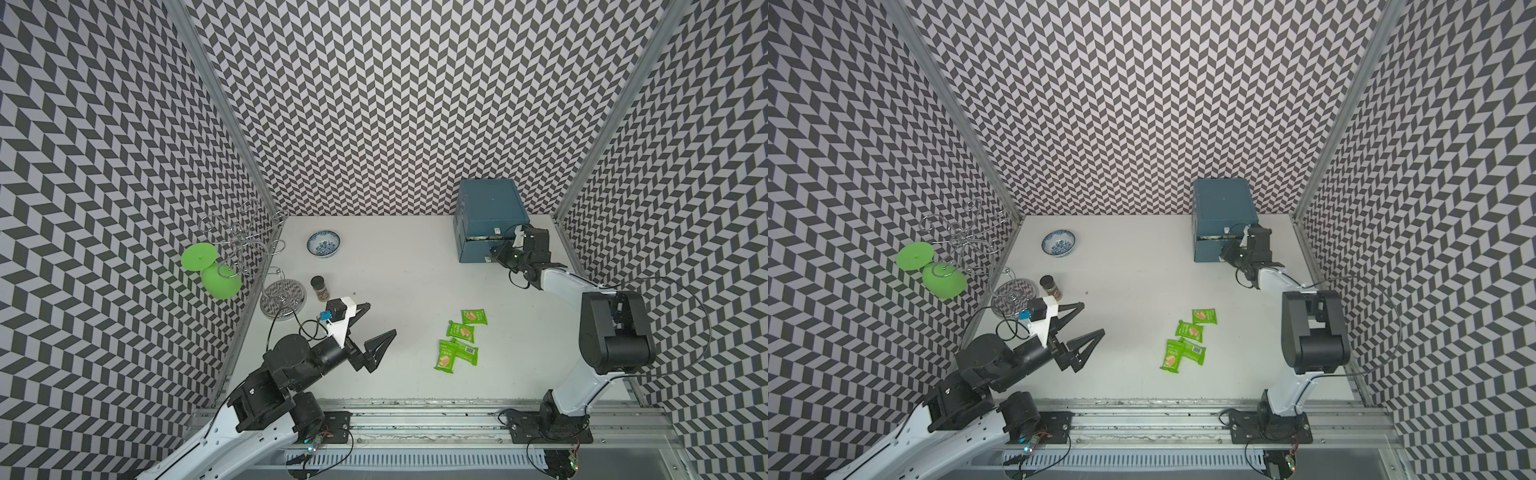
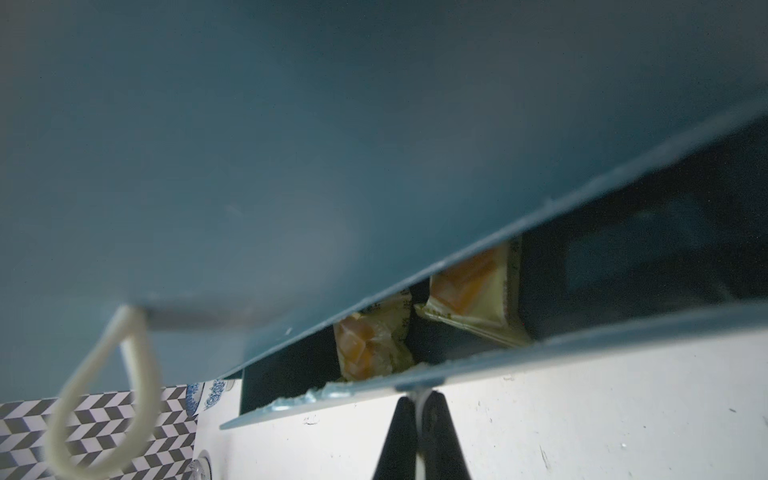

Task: Place the cookies into the drawer by color
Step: Close the drawer in the storage box.

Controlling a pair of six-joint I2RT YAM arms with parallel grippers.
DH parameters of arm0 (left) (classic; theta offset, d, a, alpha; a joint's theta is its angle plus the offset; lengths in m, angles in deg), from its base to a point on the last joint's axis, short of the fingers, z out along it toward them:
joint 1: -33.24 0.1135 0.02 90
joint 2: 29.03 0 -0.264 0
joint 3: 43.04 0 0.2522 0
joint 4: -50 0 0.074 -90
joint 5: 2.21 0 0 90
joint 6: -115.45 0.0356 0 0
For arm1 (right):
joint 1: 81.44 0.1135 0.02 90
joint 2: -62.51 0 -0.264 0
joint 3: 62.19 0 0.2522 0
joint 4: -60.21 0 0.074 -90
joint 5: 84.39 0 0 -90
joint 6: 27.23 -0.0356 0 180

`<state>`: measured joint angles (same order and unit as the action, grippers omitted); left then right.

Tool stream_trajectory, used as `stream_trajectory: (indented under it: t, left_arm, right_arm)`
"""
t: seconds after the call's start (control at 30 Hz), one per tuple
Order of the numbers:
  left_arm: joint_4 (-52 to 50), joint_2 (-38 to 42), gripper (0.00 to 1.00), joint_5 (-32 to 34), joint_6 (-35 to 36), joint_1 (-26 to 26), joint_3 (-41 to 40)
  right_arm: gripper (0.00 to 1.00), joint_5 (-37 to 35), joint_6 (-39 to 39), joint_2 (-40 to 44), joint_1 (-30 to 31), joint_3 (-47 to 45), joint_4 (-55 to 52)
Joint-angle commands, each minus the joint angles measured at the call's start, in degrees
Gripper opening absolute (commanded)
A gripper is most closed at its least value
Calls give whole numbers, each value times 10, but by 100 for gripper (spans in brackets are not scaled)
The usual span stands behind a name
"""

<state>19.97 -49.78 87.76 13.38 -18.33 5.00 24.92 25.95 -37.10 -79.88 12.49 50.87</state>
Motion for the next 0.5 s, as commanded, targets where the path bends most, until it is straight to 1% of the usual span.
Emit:
stream_trajectory:
  t: [0.0,0.27,0.47]
  left_arm:
    - [15,-4,100,-11,0,5,-5]
    - [14,-3,99,-10,0,5,-5]
    - [15,-4,100,-11,0,5,-5]
  right_arm:
    - [2,1,-19,-10,-2,20,50]
    - [6,13,-65,-18,-3,14,91]
    - [9,23,-123,-7,-2,-28,184]
